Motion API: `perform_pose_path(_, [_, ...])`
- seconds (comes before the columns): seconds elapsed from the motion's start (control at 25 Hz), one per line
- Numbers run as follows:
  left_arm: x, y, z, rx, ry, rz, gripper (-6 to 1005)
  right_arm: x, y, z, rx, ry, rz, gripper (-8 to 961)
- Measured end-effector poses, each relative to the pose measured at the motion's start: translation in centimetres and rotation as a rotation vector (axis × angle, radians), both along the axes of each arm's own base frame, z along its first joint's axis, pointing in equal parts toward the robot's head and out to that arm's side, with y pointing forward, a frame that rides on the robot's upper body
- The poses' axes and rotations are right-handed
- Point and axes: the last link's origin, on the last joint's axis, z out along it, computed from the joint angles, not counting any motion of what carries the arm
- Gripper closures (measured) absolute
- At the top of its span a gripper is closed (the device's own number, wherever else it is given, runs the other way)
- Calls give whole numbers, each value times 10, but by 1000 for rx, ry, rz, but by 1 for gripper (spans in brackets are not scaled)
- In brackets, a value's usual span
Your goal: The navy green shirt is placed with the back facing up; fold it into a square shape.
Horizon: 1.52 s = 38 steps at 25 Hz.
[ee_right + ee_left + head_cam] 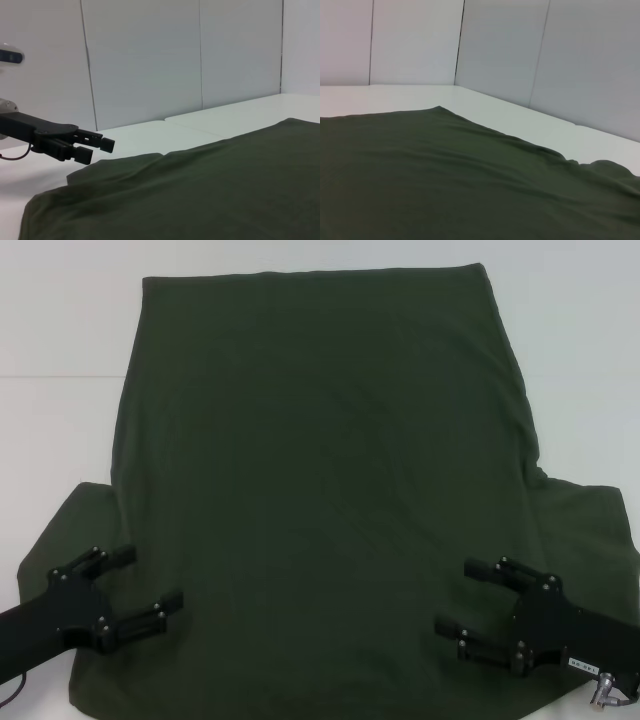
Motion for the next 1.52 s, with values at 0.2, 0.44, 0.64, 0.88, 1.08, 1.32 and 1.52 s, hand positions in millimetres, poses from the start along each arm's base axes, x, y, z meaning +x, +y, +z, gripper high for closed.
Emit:
perform_pose_path(0.2, [0, 0, 1, 4, -4, 0, 53, 0, 0, 0, 1, 2, 1, 101])
perform_pose_path(0.44, [0, 0, 1, 6, -5, 4, 53, -1, 1, 0, 1, 4, 3, 101])
perform_pose_path(0.64, [-2, 1, 6, -11, -82, 90, 54, -1, 1, 0, 1, 6, 2, 102])
perform_pose_path(0.88, [-2, 7, 30, -135, -274, 276, 54, -1, 2, 0, 2, 4, 2, 102])
perform_pose_path(1.08, [-2, 17, 69, -238, -379, 473, 54, -2, 2, 0, 2, 5, 4, 102])
perform_pose_path(1.32, [-8, 30, 105, -274, -331, 734, 54, -2, 1, 0, 0, 8, 4, 101])
perform_pose_path(1.52, [-18, 44, 115, -268, -233, 898, 54, -3, 1, -1, -8, 16, 1, 101])
